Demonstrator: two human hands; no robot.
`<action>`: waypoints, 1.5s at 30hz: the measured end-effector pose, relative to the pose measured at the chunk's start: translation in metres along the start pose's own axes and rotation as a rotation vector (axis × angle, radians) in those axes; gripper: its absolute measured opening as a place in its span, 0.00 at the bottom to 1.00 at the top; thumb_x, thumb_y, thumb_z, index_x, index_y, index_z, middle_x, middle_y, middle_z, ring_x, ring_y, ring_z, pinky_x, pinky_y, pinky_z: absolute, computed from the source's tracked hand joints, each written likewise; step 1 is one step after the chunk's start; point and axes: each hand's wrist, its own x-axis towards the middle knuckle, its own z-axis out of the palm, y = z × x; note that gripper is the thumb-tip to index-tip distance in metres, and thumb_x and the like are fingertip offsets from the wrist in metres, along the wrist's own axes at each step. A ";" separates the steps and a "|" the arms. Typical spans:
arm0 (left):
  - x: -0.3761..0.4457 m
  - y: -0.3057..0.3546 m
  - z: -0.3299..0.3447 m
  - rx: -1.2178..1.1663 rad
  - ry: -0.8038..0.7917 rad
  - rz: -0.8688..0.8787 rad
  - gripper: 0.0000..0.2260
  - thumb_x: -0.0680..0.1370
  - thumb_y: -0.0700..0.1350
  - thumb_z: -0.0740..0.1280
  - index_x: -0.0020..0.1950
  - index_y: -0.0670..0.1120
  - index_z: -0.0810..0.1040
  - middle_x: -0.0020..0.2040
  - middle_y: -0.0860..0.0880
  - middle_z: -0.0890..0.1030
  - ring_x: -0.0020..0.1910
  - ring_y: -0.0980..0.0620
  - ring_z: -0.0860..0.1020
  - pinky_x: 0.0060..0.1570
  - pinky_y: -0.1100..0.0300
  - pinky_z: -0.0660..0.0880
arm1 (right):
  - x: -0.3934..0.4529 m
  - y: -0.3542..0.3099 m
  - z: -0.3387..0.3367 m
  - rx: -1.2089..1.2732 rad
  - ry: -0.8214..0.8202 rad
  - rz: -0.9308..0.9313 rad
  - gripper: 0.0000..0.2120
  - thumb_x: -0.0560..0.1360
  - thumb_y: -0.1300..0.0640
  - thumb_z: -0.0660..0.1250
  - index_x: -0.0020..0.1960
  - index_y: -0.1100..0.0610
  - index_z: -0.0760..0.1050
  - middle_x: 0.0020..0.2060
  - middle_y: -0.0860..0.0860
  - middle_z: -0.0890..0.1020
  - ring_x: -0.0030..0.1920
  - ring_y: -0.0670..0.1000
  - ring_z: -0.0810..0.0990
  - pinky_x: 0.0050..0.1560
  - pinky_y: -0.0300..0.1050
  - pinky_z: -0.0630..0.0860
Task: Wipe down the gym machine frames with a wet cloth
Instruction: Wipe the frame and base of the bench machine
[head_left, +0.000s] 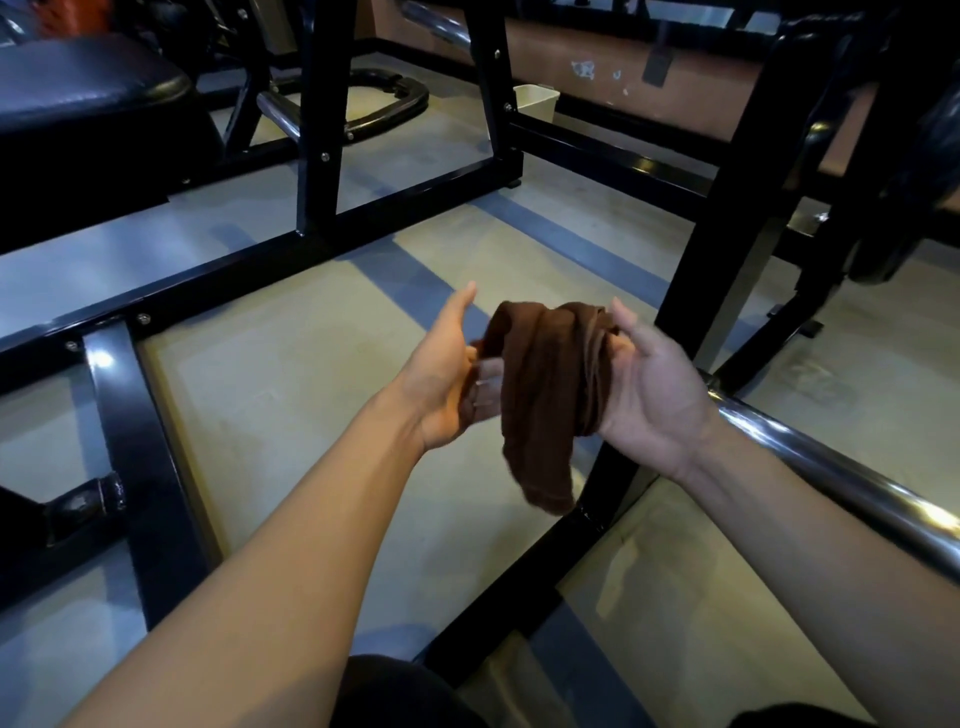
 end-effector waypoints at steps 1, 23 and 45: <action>0.000 -0.003 0.000 0.042 -0.042 -0.049 0.30 0.73 0.76 0.61 0.42 0.48 0.74 0.38 0.50 0.63 0.36 0.50 0.67 0.46 0.55 0.68 | -0.002 -0.003 0.001 0.022 -0.009 -0.010 0.27 0.82 0.41 0.60 0.69 0.62 0.76 0.58 0.61 0.83 0.60 0.59 0.82 0.67 0.58 0.75; -0.006 -0.011 0.014 0.543 0.354 0.453 0.14 0.82 0.35 0.62 0.60 0.51 0.79 0.51 0.49 0.85 0.48 0.53 0.84 0.47 0.59 0.83 | 0.008 0.021 -0.016 -0.948 0.431 -0.186 0.20 0.86 0.48 0.59 0.48 0.60 0.80 0.40 0.53 0.78 0.42 0.53 0.78 0.43 0.48 0.70; 0.003 -0.024 0.007 1.093 0.445 0.366 0.21 0.73 0.32 0.64 0.61 0.52 0.75 0.54 0.49 0.79 0.50 0.45 0.79 0.43 0.54 0.77 | -0.004 0.007 -0.023 -1.640 0.284 -0.219 0.20 0.79 0.61 0.67 0.68 0.48 0.74 0.56 0.50 0.66 0.58 0.57 0.75 0.60 0.45 0.70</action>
